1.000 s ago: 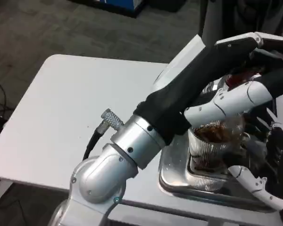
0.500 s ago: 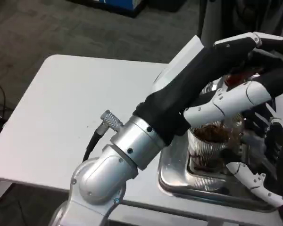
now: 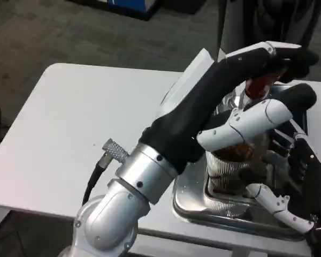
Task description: Grasp the cup under the faucet to collect the drink, then remove the cup.
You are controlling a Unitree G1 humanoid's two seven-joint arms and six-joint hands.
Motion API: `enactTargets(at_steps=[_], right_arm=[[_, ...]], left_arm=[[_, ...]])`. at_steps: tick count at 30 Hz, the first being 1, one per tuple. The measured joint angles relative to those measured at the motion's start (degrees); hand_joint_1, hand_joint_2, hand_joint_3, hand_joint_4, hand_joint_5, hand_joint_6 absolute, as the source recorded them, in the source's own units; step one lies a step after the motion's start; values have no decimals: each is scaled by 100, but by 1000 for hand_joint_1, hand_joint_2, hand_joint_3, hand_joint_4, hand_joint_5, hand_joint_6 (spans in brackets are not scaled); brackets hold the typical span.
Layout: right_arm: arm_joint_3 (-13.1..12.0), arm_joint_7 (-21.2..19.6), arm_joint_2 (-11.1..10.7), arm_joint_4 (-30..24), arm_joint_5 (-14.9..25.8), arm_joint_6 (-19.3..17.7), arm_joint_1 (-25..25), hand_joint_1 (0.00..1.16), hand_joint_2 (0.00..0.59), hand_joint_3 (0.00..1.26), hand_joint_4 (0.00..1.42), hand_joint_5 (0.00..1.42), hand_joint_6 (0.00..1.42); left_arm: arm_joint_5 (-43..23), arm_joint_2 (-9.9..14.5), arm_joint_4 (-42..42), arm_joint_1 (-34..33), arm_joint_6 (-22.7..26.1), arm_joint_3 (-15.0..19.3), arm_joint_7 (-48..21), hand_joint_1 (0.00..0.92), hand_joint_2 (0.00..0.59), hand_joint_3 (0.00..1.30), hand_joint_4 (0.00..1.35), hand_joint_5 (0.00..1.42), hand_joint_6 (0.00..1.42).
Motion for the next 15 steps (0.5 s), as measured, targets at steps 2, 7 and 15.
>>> enactTargets(at_steps=[2,7,15], right_arm=[[11,-4,-1,12,-3,0,-7,710,188,131,265,301,362],[35,-8,-1,38,-5,0,-29,707,188,131,266,302,357],[53,-69,-1,87,-5,-1,-65,705,187,131,267,311,350]], left_arm=[[192,0,-37,105,78,47,108,82,60,255,194,218,173],[745,50,-156,349,256,153,346,31,36,28,1,32,29],[1118,174,-428,664,363,429,474,0,8,0,0,0,0]])
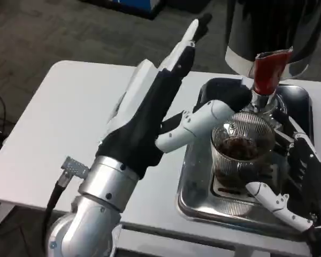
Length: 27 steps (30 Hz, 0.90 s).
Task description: Grasp the cup under the faucet to collect the drink, then remove the cup.
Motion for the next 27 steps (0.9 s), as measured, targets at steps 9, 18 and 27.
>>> enactTargets(at_steps=[9,18,27], right_arm=[[14,-14,-3,13,1,-3,-7,704,187,131,271,317,349],[5,-21,-14,28,4,-9,-19,704,187,131,275,317,348],[3,-26,-18,120,6,-72,-39,704,187,131,275,317,348]], left_arm=[[-20,297,-307,382,55,174,-236,0,14,0,0,0,0],[196,591,-1113,1078,532,389,-555,0,25,0,0,0,0],[199,972,-1420,1926,535,648,-746,0,27,0,0,4,0]])
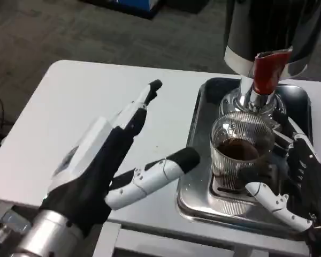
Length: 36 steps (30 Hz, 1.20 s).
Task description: Grasp the cup under the faucet to collect the drink, then remove the cup.
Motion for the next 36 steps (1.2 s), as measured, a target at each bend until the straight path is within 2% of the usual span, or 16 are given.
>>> enactTargets(at_steps=[8,11,22,28,36], right_arm=[[-27,-14,-7,33,0,-16,-23,704,187,131,275,317,348],[-25,-14,-9,46,-1,-29,-28,704,187,131,275,317,348],[15,-14,-31,114,-67,-54,-46,708,187,122,253,303,331],[32,-12,-250,354,-214,-85,-232,712,180,115,253,290,319],[52,5,-478,846,-230,-310,-599,715,170,111,240,263,292]], left_arm=[[-13,7,-14,670,-324,76,56,0,32,0,0,14,0],[-70,-57,17,885,-506,230,206,0,33,0,0,19,0],[-256,-156,90,1154,-708,429,250,0,42,0,0,37,0],[-256,-177,90,1214,-730,429,250,0,45,0,0,39,0],[-257,-210,90,1230,-737,429,250,0,46,0,0,40,0]])
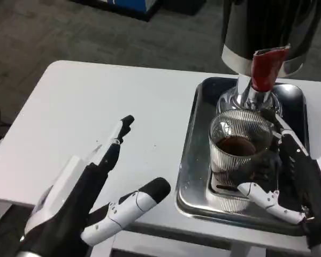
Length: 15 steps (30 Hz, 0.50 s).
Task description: Grasp the cup under the faucet to collect the drink, then remove the cup.
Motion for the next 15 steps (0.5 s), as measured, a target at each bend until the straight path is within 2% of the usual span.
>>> enactTargets(at_steps=[15], right_arm=[[1,32,-234,379,1,-74,-364,705,166,83,197,224,249]], left_arm=[[-1,-3,0,37,-8,1,0,0,47,0,0,51,0]])
